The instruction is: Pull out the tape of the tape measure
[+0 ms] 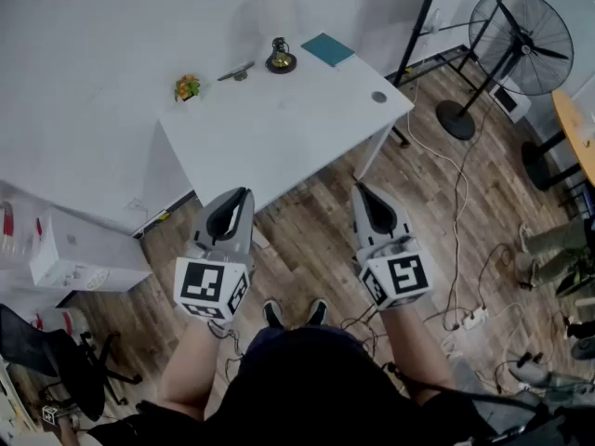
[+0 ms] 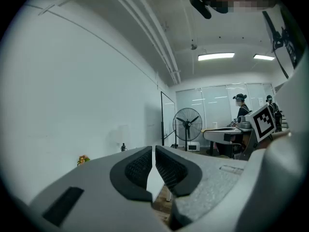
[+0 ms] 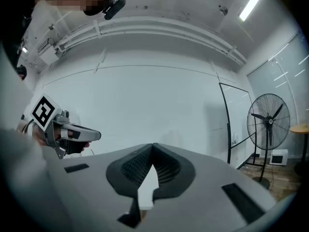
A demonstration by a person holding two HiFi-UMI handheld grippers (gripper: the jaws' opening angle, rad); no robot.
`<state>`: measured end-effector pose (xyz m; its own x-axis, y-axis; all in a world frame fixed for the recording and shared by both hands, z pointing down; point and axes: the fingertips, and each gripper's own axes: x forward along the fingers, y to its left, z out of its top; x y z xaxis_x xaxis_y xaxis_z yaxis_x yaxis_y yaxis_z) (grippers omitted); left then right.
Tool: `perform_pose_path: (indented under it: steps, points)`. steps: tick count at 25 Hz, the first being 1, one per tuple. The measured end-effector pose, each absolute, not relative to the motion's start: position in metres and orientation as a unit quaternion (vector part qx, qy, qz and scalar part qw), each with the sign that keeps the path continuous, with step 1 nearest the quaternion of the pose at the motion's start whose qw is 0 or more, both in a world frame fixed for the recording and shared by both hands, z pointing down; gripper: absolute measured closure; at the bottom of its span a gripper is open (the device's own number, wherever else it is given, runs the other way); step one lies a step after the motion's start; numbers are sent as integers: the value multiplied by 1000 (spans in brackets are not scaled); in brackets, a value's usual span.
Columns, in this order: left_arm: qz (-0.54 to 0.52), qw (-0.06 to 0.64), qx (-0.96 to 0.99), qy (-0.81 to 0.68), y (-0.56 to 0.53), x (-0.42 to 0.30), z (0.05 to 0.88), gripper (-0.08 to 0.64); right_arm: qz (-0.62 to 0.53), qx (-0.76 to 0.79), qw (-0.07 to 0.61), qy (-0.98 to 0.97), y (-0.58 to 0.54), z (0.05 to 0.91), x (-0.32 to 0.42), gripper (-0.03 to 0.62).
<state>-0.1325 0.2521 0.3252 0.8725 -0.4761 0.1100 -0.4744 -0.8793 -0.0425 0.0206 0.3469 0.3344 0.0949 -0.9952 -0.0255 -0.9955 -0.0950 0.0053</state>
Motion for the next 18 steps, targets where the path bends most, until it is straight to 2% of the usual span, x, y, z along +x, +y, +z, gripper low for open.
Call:
perform_pose_path:
  steps: [11, 16, 18]
  points:
    - [-56, 5, -967, 249, 256, -111, 325, 537, -2, -745, 25, 667, 350, 340, 50, 583]
    - [-38, 10, -962, 269, 249, -109, 317, 535, -4, -744, 21, 668, 349, 340, 66, 514]
    - [-39, 8, -960, 277, 242, -107, 320, 513, -10, -745, 23, 667, 346, 343, 73, 509]
